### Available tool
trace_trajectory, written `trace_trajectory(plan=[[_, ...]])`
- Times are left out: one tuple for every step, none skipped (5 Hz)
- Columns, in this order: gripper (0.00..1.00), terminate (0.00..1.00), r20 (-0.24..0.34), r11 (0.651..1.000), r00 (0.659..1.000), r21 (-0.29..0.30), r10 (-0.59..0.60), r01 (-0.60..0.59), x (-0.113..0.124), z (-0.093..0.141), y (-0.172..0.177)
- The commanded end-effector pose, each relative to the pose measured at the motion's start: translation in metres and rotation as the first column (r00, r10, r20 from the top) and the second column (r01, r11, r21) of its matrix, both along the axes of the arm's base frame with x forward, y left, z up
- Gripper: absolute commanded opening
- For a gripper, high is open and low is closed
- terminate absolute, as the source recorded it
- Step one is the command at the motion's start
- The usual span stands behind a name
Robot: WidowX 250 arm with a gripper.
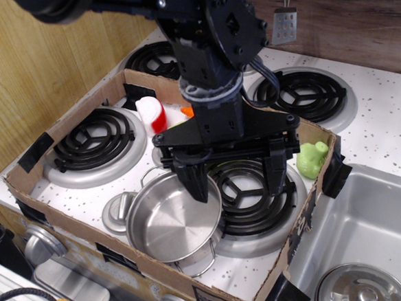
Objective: Take carrot off plate
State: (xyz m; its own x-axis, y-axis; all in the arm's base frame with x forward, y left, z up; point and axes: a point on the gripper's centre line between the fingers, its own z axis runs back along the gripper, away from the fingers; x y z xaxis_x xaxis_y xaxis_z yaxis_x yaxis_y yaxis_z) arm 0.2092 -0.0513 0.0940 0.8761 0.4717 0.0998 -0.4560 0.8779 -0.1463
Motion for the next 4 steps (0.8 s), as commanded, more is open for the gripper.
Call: trace_trajectory(plan=[[1.0,0.0,0.0,1.0,1.0,0.0,0.0,0.0,0.0,0.0,0.0],[1.0,0.0,0.029,0.994,0.994,0.006,0.11,-0.11,0.018,0.01,0.003],[1.0,0.0,-0.013,0.978,0.978,0.02,0.207,-0.207,0.037,0.018,0.011],[1.0,0.0,-0.022,0.955,0.955,-0.009,0.295,-0.296,0.055,0.016,0.024]])
